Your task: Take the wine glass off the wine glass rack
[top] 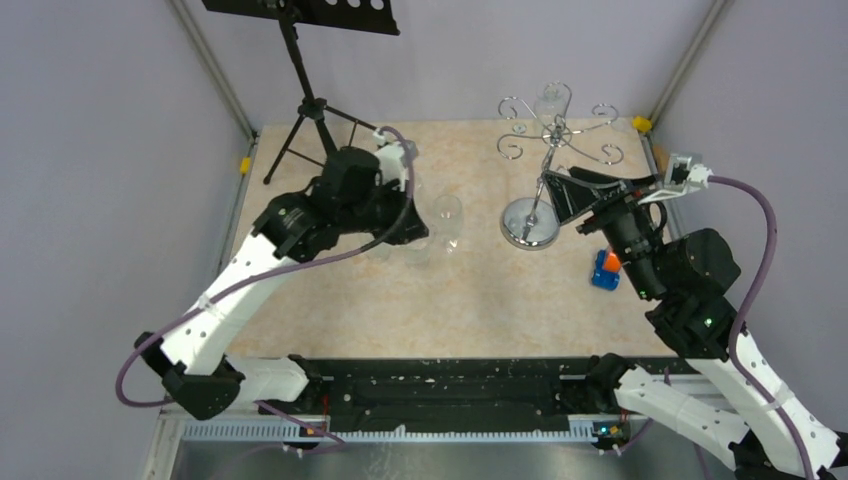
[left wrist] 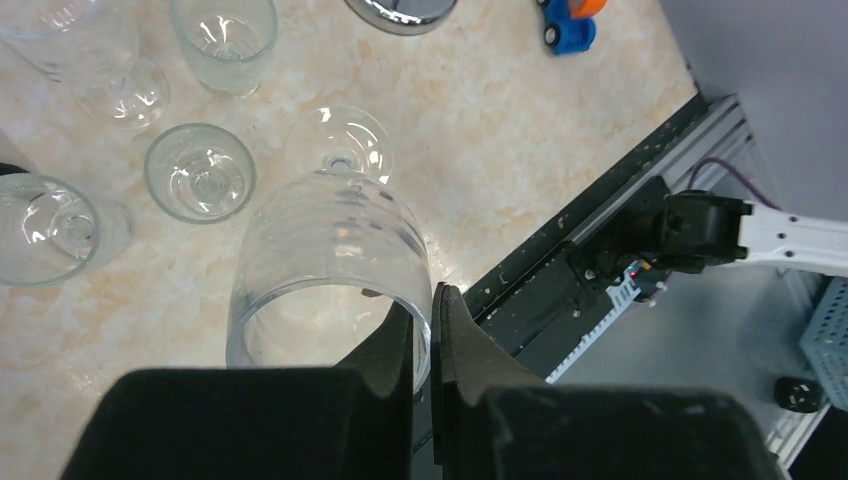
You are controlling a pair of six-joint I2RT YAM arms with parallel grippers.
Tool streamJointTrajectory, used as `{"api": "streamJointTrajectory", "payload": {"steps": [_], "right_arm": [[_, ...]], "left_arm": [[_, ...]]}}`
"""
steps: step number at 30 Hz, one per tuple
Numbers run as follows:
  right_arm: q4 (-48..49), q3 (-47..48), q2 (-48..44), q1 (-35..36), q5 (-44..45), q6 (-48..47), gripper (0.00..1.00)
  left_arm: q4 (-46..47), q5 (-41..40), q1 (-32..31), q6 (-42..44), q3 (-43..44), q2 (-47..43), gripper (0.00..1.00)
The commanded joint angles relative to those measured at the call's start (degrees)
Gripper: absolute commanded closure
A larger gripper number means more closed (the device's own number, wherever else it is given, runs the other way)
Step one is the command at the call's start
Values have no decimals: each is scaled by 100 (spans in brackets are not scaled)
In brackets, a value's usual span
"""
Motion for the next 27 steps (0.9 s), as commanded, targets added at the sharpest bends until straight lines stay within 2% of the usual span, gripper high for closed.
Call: {"api": "streamJointTrajectory", "payload": {"steps": [1,6,13,27], "right_arm": [[-752,360,-150,43,706,-380,31],[-1270,495,-284,43,1046,-596,29],[-1267,305,-658,43,1350,-767,29],[-1290,280,-839,43,1301,-919,29]], "left_arm": [[-167,-775,-464,268,600,697,100],[-536,-1331,-748,406,1118,1666,100],[-474,-1340,-869,477,1401,2579,100],[-317,-1431,-872,443,1562,3354,100]]}}
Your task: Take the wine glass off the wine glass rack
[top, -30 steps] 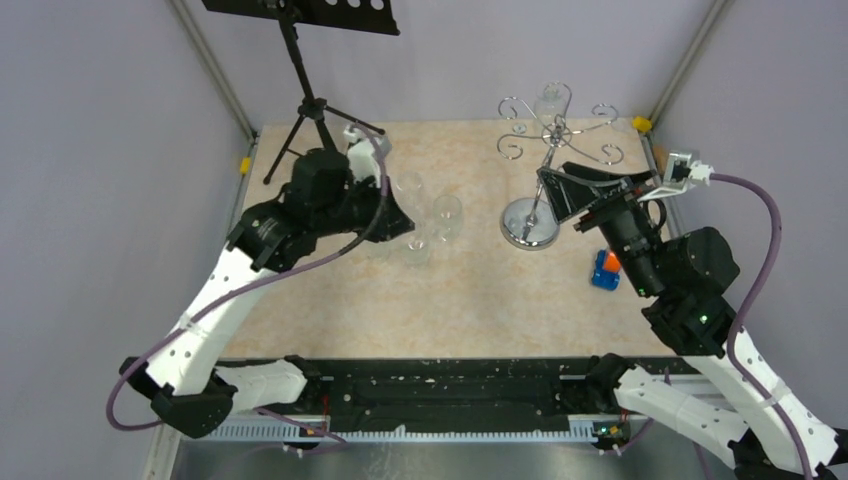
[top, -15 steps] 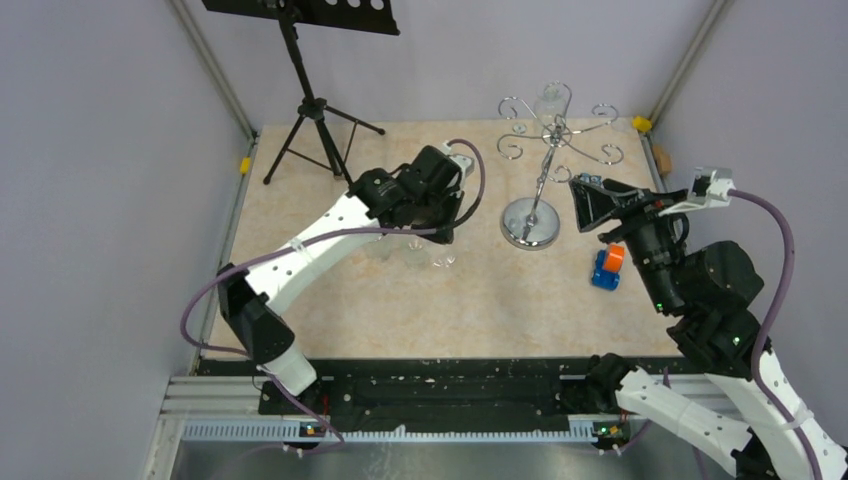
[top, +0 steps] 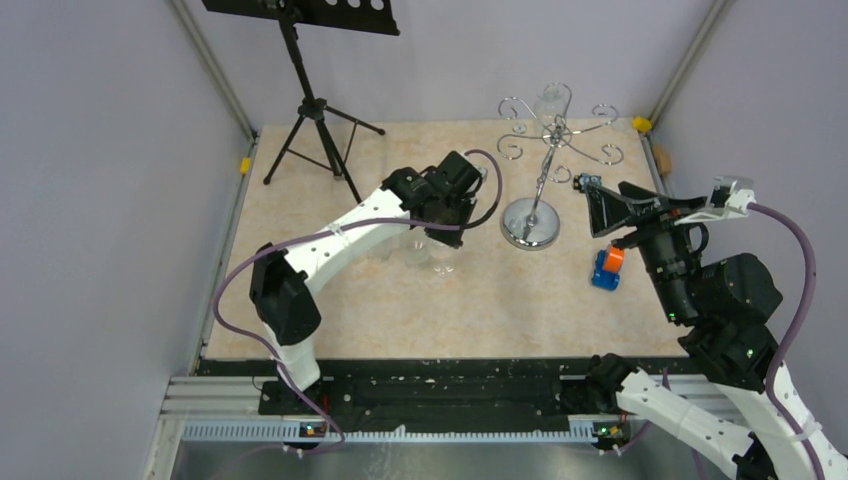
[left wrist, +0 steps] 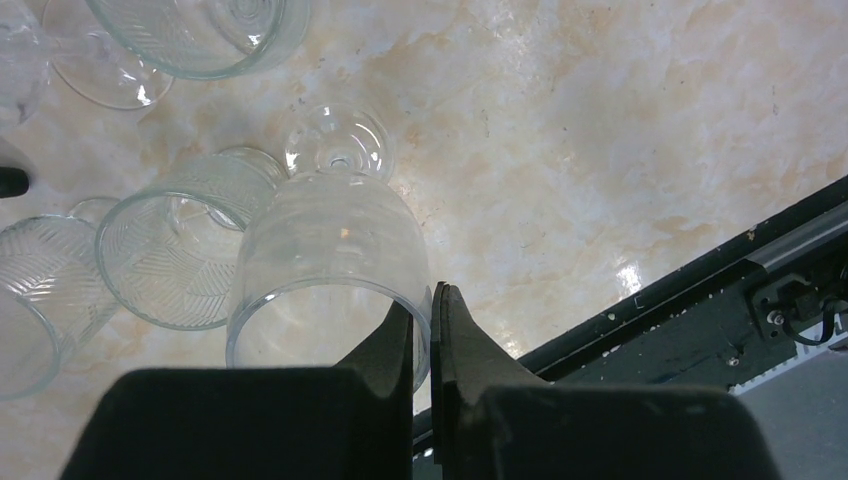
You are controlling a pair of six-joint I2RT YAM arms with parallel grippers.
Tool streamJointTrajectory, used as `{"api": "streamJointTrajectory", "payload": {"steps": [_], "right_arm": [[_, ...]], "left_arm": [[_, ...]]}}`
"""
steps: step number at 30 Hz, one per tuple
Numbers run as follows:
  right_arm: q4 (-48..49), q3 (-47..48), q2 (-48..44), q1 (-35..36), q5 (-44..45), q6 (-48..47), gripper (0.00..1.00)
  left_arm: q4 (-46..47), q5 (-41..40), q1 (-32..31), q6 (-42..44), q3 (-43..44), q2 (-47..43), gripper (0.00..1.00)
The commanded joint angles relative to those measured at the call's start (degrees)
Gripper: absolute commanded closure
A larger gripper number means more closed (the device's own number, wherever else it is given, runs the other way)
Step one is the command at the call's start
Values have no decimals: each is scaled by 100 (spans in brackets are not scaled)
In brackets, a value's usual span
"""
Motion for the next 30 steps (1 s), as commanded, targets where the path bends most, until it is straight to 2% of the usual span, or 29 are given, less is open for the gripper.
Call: {"api": "streamJointTrajectory", "payload": {"steps": [1,12,22,30], "right_arm": [[59,43,-80,43,63,-101,29],[55,20,-114,43,36,16,29],[33,30,-167,43,61,106,29],[-154,229,-29,43,20,108,29]], "left_arm": [[313,-154,-16,31,240,9,100],[579,-49,-16,-110,178,174,99],[474,69,-7,-137,320,171,76],[649,283,41,-98,324,-461,57]]}}
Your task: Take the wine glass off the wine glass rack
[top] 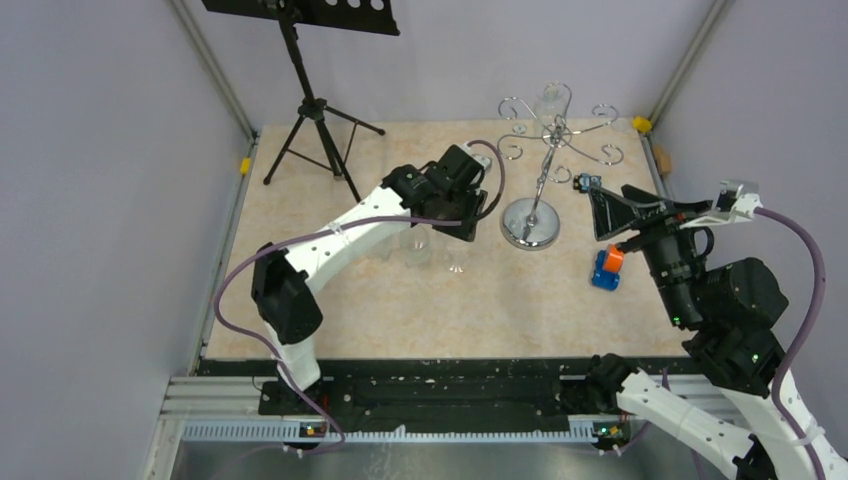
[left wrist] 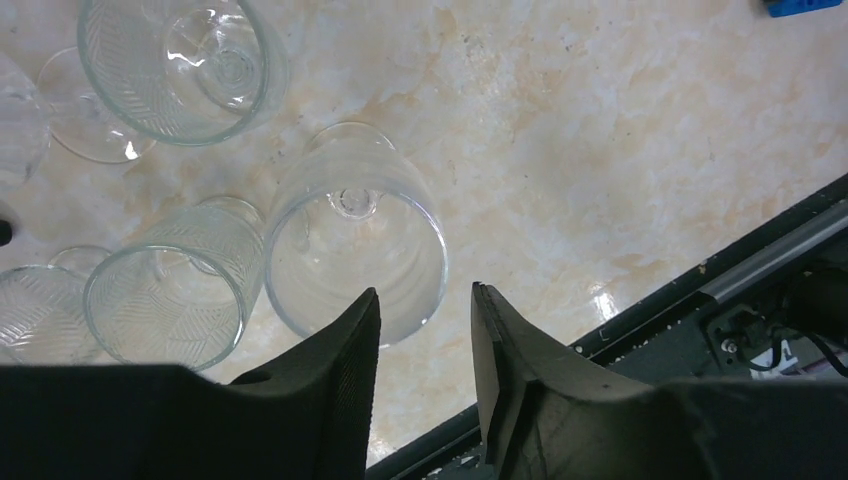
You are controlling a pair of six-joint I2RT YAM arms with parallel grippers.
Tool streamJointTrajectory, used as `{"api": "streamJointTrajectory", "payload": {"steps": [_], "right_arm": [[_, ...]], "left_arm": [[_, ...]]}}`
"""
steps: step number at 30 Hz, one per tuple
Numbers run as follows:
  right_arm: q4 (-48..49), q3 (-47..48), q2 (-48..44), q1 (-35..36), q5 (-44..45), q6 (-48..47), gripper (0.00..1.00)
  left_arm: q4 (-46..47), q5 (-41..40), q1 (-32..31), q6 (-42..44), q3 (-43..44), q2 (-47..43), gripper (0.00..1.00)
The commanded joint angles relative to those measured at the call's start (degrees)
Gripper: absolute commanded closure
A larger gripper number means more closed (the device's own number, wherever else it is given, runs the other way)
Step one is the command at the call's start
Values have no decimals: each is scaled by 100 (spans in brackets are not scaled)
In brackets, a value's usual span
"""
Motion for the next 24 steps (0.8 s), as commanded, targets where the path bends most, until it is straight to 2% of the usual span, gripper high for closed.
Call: {"api": "streamJointTrajectory", "payload": {"steps": [1,7,15,18,20,22,24], "right_arm": [[-115,273,131,43,22,30,29],[-594,878,632,43,89,329,29],[-1284,2482,2203,43,575,122,30],[-1609,3283,2965,36,659,16,30],[-1924,4050,3490,-38,633,0,30],[-2263,4670,4078,-401,22,116,30],[-2552,5209,4552,-1158,-1128,428,31]], "left_arm": [[284,300,56,38,111,-740,55],[449,472,254,49,-111,-1394,47],[1183,594,656,-2,-959,-2562,29],[1463,721,882,-47,-1352,-2939,12],[1641,849,1022,-83,-1539,-3146,8],[1852,1055,1173,-156,-1695,-3313,6],[2039,1249,1296,-216,-1812,-3461,5]]}}
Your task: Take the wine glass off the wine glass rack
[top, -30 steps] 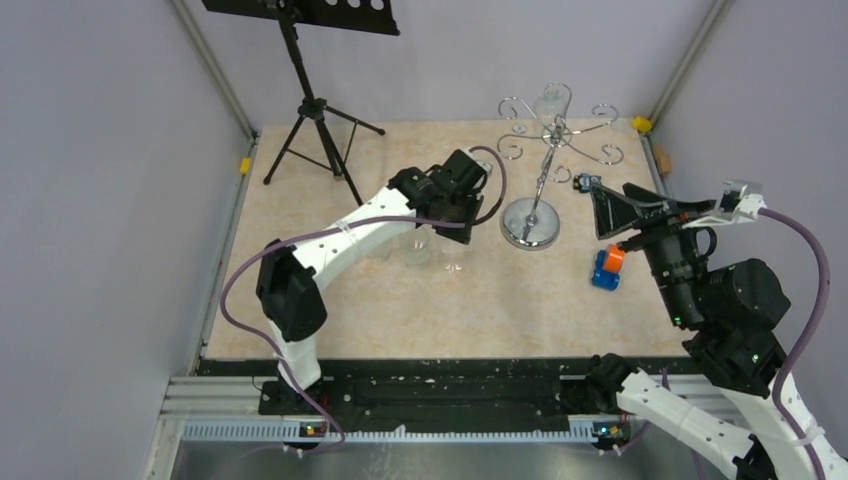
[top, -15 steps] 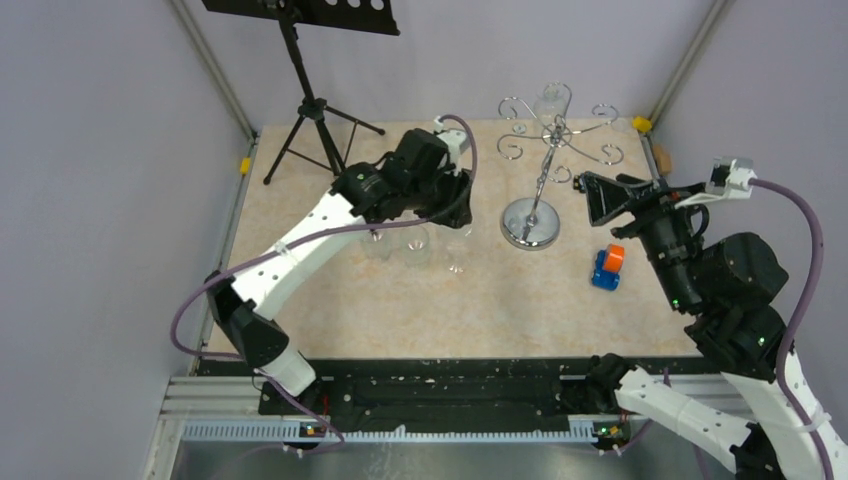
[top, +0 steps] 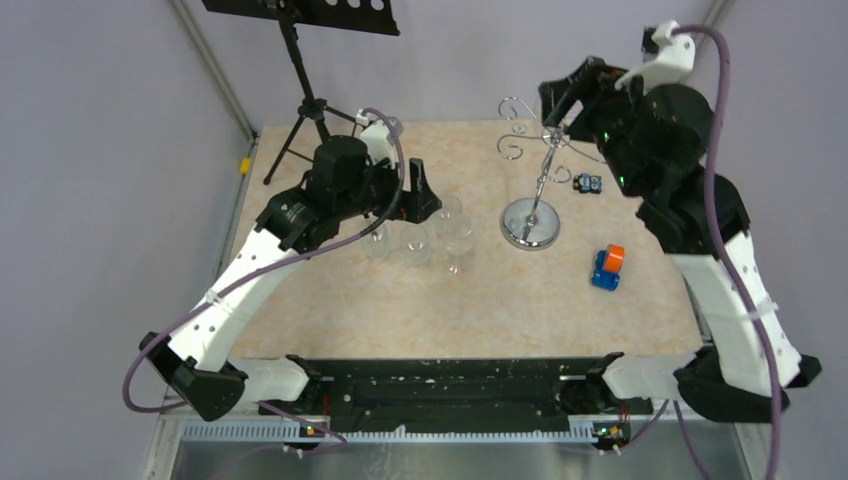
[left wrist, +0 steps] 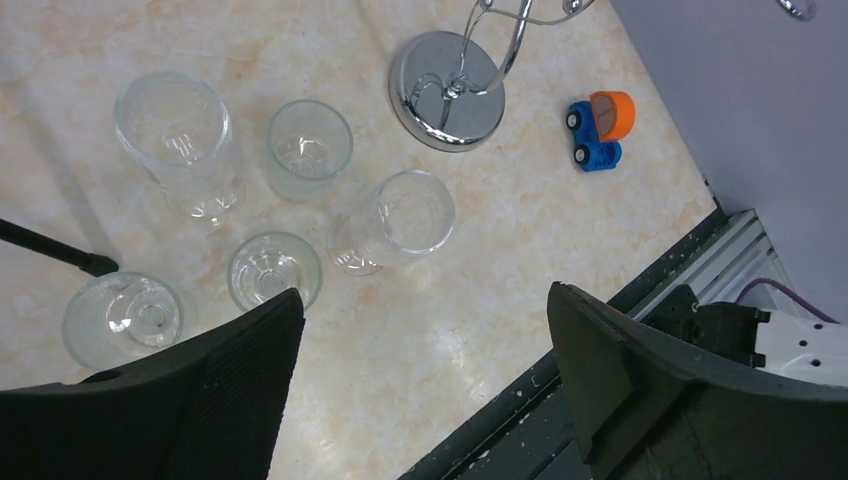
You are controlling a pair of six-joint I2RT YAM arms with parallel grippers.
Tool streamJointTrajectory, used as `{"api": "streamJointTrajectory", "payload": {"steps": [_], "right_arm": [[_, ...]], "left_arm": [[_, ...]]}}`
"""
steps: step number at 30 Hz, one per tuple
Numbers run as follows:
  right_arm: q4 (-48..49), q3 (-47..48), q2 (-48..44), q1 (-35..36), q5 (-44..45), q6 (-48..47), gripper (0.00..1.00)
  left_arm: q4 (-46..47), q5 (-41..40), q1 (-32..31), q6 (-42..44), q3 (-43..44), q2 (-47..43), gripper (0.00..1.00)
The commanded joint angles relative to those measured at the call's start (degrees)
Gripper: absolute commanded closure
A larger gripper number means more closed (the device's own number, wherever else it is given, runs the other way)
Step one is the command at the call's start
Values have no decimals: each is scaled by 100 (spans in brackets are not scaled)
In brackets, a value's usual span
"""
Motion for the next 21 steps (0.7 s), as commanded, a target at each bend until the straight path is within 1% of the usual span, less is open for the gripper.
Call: {"api": "streamJointTrajectory", "payload": {"steps": [1,2,4,6,8,11,13,17,21], "right_arm": [[-820,1114,934,-1345,-1940,440,32],[-872,1285,1150,-1723,-2477,601,33],[-936,1537,1533,-2314,-3133,797,33],[-947,1621,1838,-2834,-3563,995,34],[-865,1552,2070,-3116,-3769,1184,39],[-560,1268,2307,-3371,-4055,1514,50],[-402,1132,2451,-3456,-4114,1704,55],[-135,956,2681,-3478,-4138,1948,56],[-84,801,2776,-3484,-3851,2045,55]], "left_arm": [[819,509,233,-167,-239,-389,5],[866,541,259,-180,-282,-452,5],[956,589,302,-171,-386,-593,5],[1048,654,329,-129,-529,-746,5],[1099,657,348,-52,-657,-898,4],[1129,585,375,38,-852,-1090,4],[1138,560,388,60,-915,-1175,4],[1129,572,409,105,-1005,-1242,3],[1146,556,420,134,-1108,-1286,3]]}}
